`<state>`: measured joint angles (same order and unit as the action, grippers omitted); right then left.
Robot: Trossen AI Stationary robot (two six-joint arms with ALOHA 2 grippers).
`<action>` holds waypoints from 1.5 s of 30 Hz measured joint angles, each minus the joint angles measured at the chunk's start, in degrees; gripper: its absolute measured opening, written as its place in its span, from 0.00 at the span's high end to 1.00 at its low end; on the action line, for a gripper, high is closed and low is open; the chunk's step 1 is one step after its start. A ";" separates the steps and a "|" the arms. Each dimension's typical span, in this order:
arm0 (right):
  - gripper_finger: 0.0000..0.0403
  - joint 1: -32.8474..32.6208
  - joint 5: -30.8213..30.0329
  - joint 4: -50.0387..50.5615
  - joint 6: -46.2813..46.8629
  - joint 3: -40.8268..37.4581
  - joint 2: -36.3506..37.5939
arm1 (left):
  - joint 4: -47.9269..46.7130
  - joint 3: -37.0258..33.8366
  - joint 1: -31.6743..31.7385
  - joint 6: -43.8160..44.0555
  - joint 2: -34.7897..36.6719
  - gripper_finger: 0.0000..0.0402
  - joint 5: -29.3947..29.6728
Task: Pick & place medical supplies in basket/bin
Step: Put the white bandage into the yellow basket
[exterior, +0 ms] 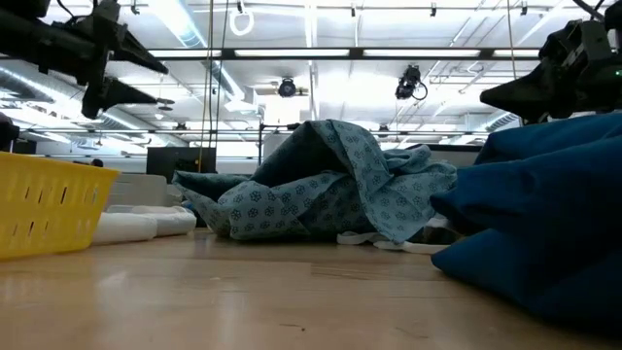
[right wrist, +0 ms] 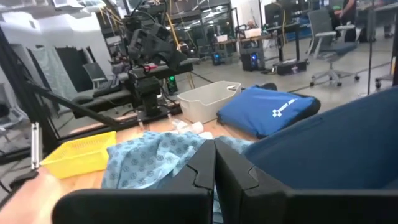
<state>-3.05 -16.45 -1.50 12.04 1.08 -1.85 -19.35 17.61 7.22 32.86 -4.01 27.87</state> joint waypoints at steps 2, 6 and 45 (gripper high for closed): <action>0.98 0.00 0.56 0.01 1.01 0.00 0.00 | 1.65 0.02 0.01 -6.26 -0.26 0.22 -4.54; 0.98 0.00 2.18 0.02 1.17 0.00 0.00 | 1.62 0.00 -0.02 -11.36 -0.94 0.22 -13.77; 0.98 0.01 5.87 1.11 4.98 0.02 -0.52 | 4.65 0.00 -0.02 -12.02 -9.32 0.22 -22.04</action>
<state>-3.04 -10.58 -0.39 17.02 1.10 -2.37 -14.70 17.61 7.20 20.84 -13.34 5.83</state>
